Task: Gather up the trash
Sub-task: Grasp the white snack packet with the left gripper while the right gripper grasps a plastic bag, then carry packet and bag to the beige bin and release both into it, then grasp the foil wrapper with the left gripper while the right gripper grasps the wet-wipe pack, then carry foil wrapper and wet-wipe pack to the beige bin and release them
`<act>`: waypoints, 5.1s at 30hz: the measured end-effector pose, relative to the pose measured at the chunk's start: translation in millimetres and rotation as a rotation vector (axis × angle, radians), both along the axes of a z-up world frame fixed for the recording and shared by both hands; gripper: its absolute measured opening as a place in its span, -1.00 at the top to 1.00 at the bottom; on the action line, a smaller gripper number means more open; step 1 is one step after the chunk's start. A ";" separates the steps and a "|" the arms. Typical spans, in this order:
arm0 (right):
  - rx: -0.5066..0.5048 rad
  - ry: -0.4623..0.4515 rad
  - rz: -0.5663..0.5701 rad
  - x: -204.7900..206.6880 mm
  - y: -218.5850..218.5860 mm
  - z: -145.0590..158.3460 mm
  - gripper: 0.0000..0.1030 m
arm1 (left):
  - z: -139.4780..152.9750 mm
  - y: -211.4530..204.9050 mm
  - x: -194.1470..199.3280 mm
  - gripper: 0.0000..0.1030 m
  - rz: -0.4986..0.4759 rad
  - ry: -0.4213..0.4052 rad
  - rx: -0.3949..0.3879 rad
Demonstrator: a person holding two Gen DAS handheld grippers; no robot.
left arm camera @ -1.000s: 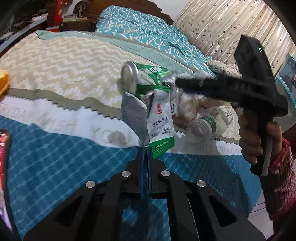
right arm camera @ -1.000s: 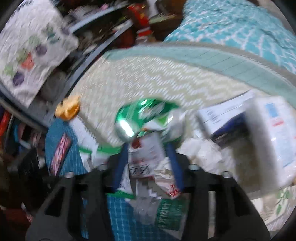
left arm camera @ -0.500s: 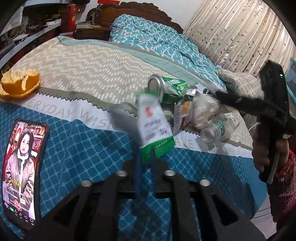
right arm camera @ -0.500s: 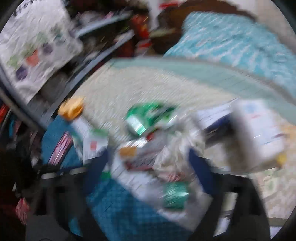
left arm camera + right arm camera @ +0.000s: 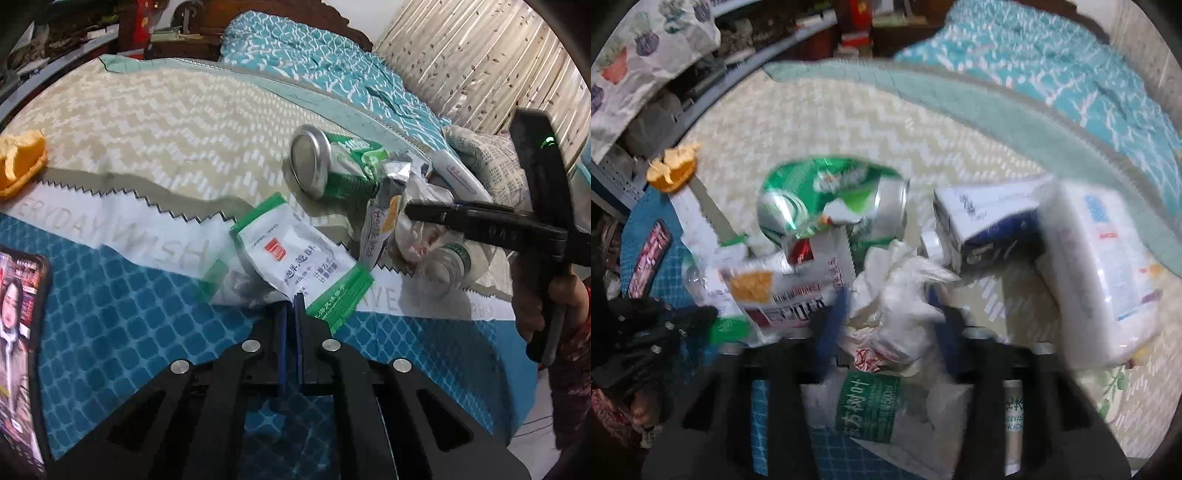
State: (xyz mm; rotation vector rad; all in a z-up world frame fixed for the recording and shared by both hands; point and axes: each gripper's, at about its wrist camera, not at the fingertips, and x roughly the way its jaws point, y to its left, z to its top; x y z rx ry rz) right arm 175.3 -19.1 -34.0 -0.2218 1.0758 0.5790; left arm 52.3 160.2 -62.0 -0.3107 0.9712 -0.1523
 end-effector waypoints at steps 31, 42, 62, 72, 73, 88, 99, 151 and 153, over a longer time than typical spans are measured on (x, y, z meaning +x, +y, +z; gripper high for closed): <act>0.358 -0.328 -1.130 -258.5 -538.3 6.7 0.32 | 59.4 -513.2 1.1 0.94 -0.971 -0.157 0.072; 0.391 -0.298 -1.295 -249.9 -638.5 -17.0 -0.42 | 27.7 -679.6 16.3 0.83 -1.085 -0.092 0.094; 0.560 -0.276 -0.963 -196.9 -491.3 9.7 -0.47 | 43.6 -439.9 0.6 0.10 -0.824 -0.229 0.166; 0.551 -0.105 -0.656 -131.7 -324.3 -4.5 -0.45 | 33.1 -226.1 -12.1 0.09 -0.516 -0.166 0.183; 0.546 -0.090 -0.636 -127.9 -312.3 -6.0 -0.45 | 34.4 -210.5 -14.3 0.09 -0.489 -0.166 0.181; 0.180 -0.253 -0.390 -45.9 -156.5 37.1 -0.70 | 37.0 -32.7 47.2 -0.23 -0.072 -0.158 0.083; -0.001 -0.273 -0.297 8.6 -106.9 33.8 -0.14 | 23.6 -44.1 49.0 0.91 -0.104 -0.135 0.003; 0.839 0.251 -0.556 -188.7 -246.4 -59.4 0.02 | -2.9 -191.3 -40.0 0.90 -0.573 -0.027 -0.161; 0.818 0.255 -0.532 -185.9 -235.2 -57.6 0.02 | -3.0 -191.9 -40.8 0.90 -0.577 -0.029 -0.162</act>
